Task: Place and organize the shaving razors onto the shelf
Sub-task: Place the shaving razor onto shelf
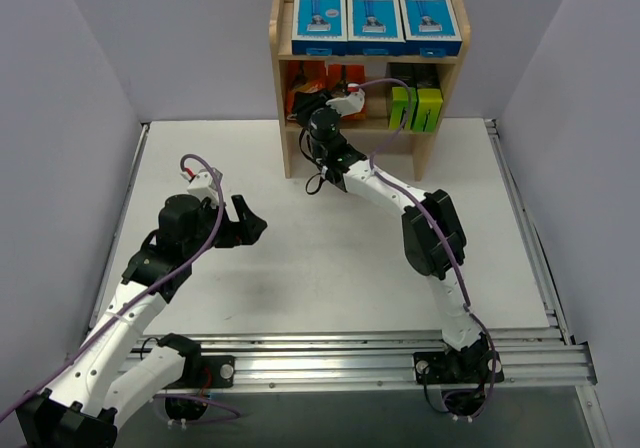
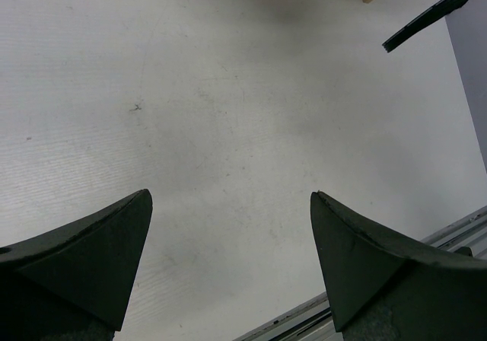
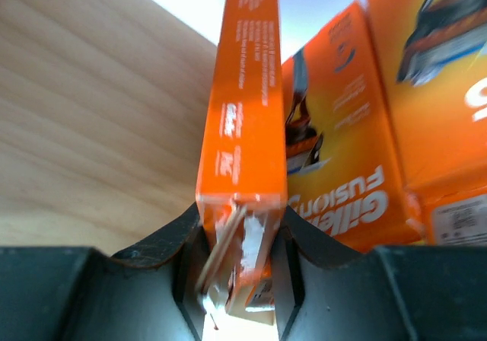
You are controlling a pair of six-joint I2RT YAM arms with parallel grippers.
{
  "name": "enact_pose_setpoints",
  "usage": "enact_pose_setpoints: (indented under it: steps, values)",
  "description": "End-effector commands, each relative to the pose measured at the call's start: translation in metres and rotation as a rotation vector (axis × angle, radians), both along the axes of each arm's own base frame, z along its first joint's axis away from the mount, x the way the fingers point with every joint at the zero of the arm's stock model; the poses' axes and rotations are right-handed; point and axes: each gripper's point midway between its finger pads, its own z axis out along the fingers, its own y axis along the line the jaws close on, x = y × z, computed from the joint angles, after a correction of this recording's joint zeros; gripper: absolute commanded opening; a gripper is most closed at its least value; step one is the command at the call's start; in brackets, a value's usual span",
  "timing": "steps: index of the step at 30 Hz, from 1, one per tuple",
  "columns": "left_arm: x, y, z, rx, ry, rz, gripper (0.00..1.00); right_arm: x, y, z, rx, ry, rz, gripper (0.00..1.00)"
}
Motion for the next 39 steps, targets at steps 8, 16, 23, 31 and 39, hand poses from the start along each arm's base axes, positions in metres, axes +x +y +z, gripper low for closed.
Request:
enact_pose_setpoints:
  steps: [8, 16, 23, 31, 39]
  values:
    - [0.005, 0.002, 0.017, 0.004, -0.052, 0.008, 0.94, -0.014, 0.03, 0.043, 0.094, -0.072, 0.141, 0.35]
    - [0.005, 0.003, 0.016, 0.008, -0.049, 0.01, 0.94, -0.016, 0.028, 0.049, 0.111, -0.071, 0.147, 0.39]
    - [0.006, 0.006, 0.019, 0.007, -0.059, 0.021, 0.94, -0.019, 0.027, 0.059, 0.128, -0.07, 0.151, 0.43]
    - [0.008, 0.011, 0.02, 0.009, -0.064, 0.04, 0.94, -0.023, 0.023, 0.077, 0.137, -0.078, 0.15, 0.44]
    - [0.01, 0.016, 0.022, 0.023, -0.071, 0.054, 0.94, -0.029, 0.021, 0.076, 0.138, -0.024, 0.154, 0.45]
